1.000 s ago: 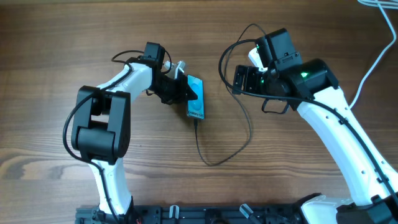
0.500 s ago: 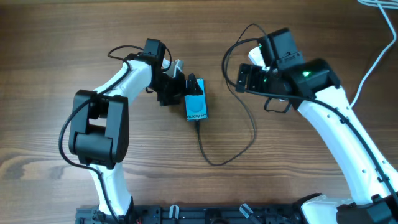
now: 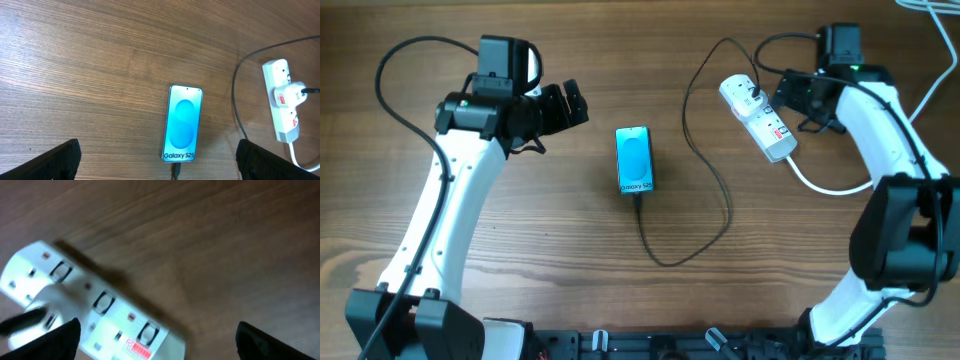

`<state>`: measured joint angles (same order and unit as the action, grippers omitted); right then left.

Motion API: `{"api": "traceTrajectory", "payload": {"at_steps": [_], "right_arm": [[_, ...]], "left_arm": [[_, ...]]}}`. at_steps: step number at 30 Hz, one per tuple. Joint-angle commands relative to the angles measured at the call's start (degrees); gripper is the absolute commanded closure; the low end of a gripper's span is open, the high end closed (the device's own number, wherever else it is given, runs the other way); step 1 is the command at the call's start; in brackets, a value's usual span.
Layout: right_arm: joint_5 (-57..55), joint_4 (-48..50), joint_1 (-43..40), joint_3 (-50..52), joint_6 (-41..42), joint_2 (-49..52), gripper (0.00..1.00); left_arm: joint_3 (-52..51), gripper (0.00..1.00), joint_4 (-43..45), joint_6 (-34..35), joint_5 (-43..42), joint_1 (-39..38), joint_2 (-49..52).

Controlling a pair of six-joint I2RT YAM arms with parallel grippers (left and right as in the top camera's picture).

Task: Plug charger to phone and switch on socket

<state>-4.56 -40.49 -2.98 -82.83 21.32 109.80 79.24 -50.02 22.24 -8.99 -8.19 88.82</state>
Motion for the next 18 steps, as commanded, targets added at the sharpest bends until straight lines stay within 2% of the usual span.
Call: {"api": "traceTrajectory", "payload": {"at_steps": [1,12,18], "right_arm": [[2.97,2.6,-0.46,0.02,-4.48,3.8,0.0],[2.51,5.22,-0.42,0.02,-3.28,10.78,0.0],[3.76,5.25,-0.42,0.02,-3.34,11.04,0.0]], "left_arm": [[-0.07,0.0,0.02,0.72,1.38,-0.07,0.26],[-0.07,0.0,0.02,0.72,1.38,-0.07,0.26],[-0.04,0.0,0.02,0.72,1.38,-0.07,0.26]]}}
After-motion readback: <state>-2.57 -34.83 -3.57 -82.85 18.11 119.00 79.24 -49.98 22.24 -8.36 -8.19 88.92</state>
